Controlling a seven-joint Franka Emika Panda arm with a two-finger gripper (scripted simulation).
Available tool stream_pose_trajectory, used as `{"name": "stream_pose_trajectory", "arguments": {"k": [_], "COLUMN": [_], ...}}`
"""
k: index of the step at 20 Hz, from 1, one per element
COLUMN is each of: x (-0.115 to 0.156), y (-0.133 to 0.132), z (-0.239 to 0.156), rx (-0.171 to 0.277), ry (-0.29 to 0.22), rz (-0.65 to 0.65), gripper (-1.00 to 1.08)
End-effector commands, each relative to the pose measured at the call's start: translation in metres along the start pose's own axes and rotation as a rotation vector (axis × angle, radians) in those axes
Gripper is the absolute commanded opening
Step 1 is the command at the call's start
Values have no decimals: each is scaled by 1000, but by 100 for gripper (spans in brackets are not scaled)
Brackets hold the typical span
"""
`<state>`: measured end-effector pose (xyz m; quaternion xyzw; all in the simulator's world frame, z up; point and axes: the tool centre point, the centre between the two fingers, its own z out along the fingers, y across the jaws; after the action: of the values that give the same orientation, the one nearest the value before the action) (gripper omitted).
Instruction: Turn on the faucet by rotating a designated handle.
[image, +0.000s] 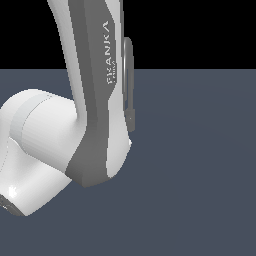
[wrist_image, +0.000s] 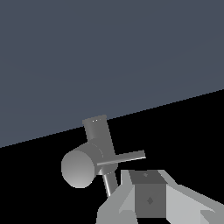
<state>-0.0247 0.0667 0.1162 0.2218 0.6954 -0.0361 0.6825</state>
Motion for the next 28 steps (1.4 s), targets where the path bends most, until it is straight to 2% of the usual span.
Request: {"name": "stream_pose_trajectory", "arguments": {"k": [1, 8, 15, 21, 28], "x": [7, 23, 34, 38, 39], "y": [-3, -13, -19, -22, -22], "z": [6, 23, 37, 43, 45], "rx": [-39, -138, -207, -238, -243], "ry": [-5, -20, -30, -34, -35], "rz": [-40, -149, -226, -260, -266], "gripper": [-100, -100, -100, -100, -100]}}
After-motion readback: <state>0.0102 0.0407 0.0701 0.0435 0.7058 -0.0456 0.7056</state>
